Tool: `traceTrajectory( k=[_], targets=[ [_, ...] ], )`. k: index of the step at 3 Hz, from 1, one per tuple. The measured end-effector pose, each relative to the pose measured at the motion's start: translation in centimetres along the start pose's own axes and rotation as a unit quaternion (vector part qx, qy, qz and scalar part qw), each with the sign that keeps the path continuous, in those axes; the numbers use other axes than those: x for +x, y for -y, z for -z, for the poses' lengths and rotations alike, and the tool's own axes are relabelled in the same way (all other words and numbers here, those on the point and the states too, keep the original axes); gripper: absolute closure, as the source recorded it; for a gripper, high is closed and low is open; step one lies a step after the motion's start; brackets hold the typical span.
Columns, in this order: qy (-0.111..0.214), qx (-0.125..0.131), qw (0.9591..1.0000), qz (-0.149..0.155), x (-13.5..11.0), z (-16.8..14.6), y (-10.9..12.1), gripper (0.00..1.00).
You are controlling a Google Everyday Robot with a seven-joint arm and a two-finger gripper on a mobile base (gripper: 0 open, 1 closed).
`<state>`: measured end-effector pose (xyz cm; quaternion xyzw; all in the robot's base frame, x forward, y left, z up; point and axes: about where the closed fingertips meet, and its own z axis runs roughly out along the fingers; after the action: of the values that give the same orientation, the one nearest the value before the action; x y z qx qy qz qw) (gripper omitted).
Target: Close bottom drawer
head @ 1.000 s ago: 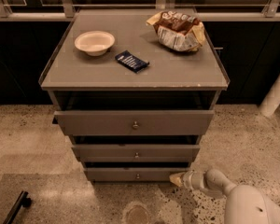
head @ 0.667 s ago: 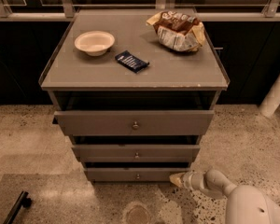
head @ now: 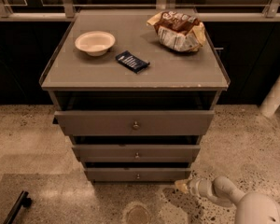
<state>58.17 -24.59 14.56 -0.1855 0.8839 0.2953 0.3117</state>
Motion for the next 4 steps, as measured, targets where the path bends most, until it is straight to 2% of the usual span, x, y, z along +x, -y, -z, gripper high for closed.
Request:
traceTrajectory(
  k=[3,4],
  targets=[
    [0.000,0.000,1.0000,0.000,0.01,-0.01,-0.01,0.11],
    [0.000,0.000,1.0000,0.000,0.01,-0.02,-0.02,0.00]
  ],
)
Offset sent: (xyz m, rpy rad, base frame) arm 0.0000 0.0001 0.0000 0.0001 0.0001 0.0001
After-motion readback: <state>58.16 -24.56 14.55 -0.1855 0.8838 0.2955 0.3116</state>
